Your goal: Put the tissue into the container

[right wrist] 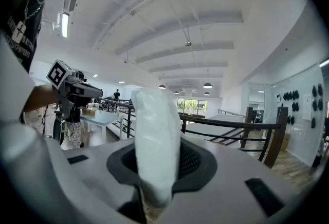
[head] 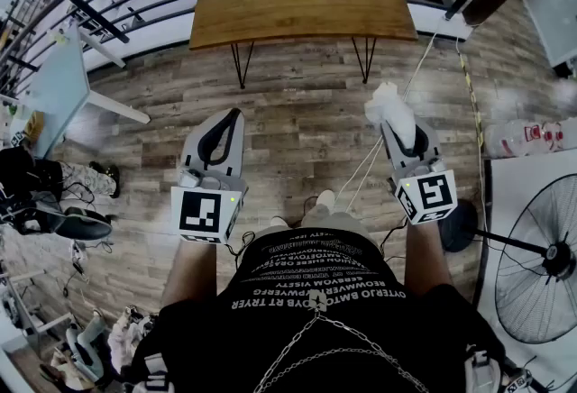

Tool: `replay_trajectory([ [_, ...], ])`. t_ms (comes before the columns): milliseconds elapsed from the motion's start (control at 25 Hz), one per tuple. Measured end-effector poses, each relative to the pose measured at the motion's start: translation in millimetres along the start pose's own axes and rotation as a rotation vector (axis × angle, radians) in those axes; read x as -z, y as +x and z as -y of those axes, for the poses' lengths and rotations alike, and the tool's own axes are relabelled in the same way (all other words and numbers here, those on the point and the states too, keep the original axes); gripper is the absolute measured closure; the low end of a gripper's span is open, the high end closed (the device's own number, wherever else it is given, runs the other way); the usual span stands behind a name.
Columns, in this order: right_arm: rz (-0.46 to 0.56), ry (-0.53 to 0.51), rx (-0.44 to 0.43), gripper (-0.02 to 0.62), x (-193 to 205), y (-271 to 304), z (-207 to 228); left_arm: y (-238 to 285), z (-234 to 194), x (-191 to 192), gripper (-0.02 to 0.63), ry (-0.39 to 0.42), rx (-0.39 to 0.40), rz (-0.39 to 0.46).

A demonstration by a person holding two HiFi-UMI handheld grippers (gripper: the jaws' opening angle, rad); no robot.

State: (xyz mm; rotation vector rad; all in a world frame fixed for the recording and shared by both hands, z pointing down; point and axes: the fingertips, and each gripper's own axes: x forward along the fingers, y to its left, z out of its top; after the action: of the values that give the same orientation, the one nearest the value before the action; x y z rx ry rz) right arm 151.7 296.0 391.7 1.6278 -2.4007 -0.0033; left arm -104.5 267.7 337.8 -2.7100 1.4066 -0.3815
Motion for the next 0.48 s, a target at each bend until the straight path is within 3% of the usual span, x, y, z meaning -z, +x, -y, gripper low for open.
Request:
replay_trajectory([
  [240,-0.026,-0.016,-0.005,0.48,-7,-7,-86,-78,-37,49,0.577,-0.034,-0.005,-0.052],
  [480,-0.015,-0.013,0.004,0.479,-27,-11,-127,-113,-73,73,0.577,-0.084,-0.026,-0.054],
])
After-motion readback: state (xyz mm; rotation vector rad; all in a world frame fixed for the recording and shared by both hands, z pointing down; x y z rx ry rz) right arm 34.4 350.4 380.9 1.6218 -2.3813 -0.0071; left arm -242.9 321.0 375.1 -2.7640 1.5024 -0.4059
